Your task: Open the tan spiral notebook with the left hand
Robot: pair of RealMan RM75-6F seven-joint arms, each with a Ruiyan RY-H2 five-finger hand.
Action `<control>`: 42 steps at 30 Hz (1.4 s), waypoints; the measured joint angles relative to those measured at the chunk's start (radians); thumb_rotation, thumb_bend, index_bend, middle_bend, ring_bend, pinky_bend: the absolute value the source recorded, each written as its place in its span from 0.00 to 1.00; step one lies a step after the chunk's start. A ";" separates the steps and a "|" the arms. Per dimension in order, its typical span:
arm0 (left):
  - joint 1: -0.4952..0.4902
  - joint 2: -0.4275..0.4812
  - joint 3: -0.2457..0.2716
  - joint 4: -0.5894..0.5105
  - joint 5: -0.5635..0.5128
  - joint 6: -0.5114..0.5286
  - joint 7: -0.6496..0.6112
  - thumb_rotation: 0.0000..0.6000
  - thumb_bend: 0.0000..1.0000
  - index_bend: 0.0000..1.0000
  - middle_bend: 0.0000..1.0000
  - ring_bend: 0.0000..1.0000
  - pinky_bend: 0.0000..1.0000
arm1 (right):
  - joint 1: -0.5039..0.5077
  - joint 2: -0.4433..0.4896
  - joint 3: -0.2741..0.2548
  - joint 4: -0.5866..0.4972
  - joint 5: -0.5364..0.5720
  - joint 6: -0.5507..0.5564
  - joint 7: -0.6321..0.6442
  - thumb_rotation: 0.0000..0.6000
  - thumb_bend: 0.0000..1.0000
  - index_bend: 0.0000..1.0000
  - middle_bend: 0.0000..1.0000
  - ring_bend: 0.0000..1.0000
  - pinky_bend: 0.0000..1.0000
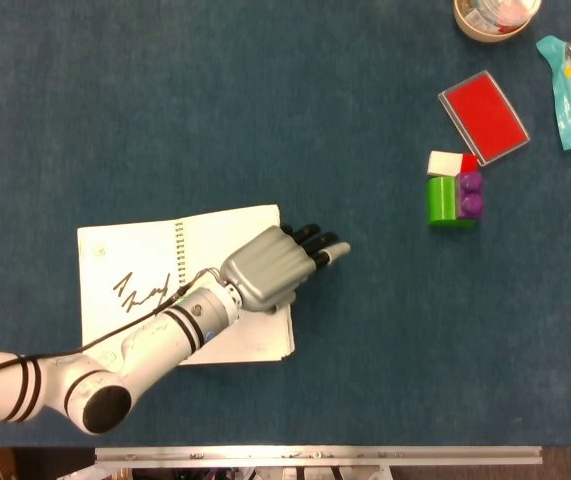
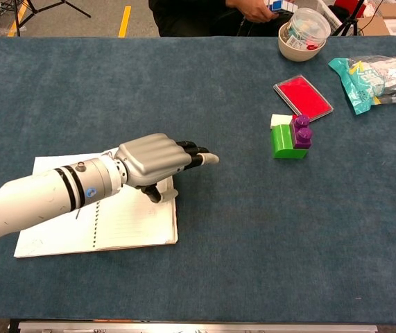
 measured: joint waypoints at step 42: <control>0.488 0.360 0.121 -0.044 0.208 0.575 -0.423 1.00 0.38 0.00 0.00 0.00 0.12 | 0.044 0.067 -0.004 -0.098 -0.006 -0.070 -0.136 1.00 0.53 0.38 0.37 0.28 0.37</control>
